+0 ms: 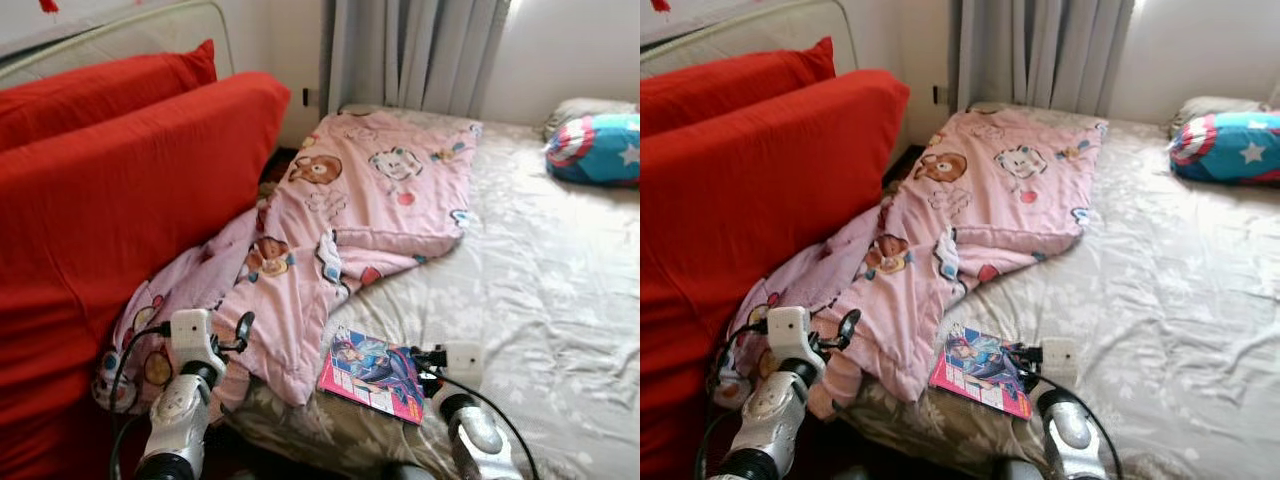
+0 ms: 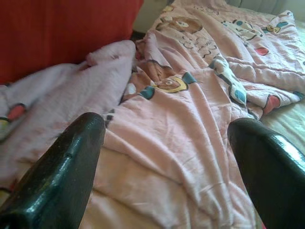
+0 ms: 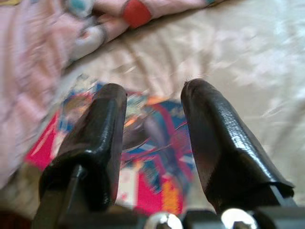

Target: Clean up the room

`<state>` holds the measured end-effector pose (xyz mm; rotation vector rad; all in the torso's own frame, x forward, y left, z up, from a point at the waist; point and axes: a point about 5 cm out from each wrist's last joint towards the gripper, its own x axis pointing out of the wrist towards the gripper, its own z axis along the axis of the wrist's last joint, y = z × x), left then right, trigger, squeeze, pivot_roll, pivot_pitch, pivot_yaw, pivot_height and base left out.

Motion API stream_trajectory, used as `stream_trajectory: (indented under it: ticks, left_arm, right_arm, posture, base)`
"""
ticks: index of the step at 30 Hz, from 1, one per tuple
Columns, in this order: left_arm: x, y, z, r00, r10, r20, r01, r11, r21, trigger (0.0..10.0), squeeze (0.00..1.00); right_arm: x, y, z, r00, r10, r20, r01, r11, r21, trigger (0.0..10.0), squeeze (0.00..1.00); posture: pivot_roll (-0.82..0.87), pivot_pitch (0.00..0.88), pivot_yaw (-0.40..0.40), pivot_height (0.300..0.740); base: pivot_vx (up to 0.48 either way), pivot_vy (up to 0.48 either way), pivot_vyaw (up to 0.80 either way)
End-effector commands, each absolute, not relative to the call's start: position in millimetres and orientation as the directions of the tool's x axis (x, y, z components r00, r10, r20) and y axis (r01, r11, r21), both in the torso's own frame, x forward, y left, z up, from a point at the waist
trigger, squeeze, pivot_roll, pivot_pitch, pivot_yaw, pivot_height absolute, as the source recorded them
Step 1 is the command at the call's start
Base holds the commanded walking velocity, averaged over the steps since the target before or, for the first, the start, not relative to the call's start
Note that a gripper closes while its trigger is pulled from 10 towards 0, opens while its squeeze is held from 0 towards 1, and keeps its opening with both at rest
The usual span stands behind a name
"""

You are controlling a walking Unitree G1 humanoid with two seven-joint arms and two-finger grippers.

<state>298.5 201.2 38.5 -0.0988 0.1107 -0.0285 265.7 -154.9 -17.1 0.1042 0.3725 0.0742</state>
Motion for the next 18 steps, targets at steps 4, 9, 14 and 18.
stream_trajectory:
  ticks: [4,9,14,18]
  left_arm:
    - [297.6,204.4,39.7,0.991,-0.059,-0.118,0.050,0.996,-0.080,10.0,0.00]
    - [303.3,201.6,43.9,0.991,-0.072,-0.113,0.064,0.995,-0.077,10.0,0.00]
    - [308.5,198.4,51.9,0.993,-0.081,-0.085,0.074,0.994,-0.077,10.0,0.00]
    - [307.2,202.7,56.4,0.995,-0.078,-0.065,0.073,0.995,-0.071,10.0,0.00]
  right_arm:
    - [269.4,-157.5,-17.3,0.920,0.061,-0.388,-0.010,0.991,0.132,10.0,0.00]
    - [276.4,-161.7,-12.0,0.924,0.039,-0.381,0.009,0.992,0.123,10.0,0.00]
    - [280.4,-168.2,-9.0,0.926,0.004,-0.377,0.073,0.979,0.189,10.0,0.00]
    - [279.5,-169.6,-11.2,0.917,-0.004,-0.398,0.101,0.970,0.222,10.0,0.00]
  posture:
    - [-0.05,0.035,0.030,0.615]
    - [-0.05,0.054,0.030,0.615]
    - [-0.03,0.098,0.025,0.615]
    - [-0.01,0.158,0.026,0.615]
  base:
    - [0.000,0.000,0.00]
    - [0.000,0.000,0.00]
    - [0.000,0.000,0.00]
    - [0.000,0.000,0.00]
